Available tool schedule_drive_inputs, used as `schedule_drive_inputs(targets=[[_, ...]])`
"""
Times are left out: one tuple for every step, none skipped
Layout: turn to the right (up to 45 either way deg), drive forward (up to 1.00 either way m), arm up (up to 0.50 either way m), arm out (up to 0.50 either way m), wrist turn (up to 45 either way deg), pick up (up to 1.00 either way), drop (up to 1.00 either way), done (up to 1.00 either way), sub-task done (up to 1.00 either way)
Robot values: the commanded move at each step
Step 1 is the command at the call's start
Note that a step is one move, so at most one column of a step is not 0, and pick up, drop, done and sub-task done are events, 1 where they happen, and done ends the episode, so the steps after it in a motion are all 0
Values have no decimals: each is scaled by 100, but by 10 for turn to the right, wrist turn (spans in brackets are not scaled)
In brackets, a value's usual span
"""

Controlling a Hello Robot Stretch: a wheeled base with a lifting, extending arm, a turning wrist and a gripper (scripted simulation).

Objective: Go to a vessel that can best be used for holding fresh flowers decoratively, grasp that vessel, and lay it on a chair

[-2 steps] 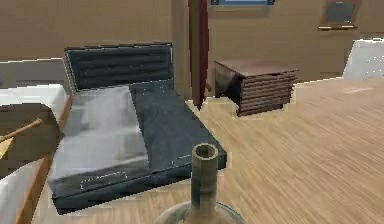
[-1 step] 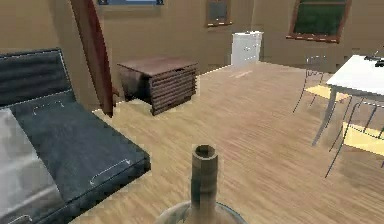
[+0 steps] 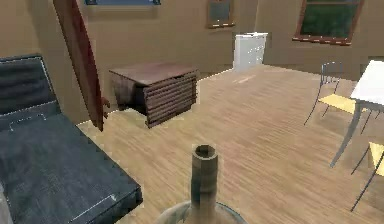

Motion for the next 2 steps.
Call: schedule_drive_inputs(targets=[[330,0,0,0,0,0,0,0,0],[0,85,0,0,0,0,0,0,0]])
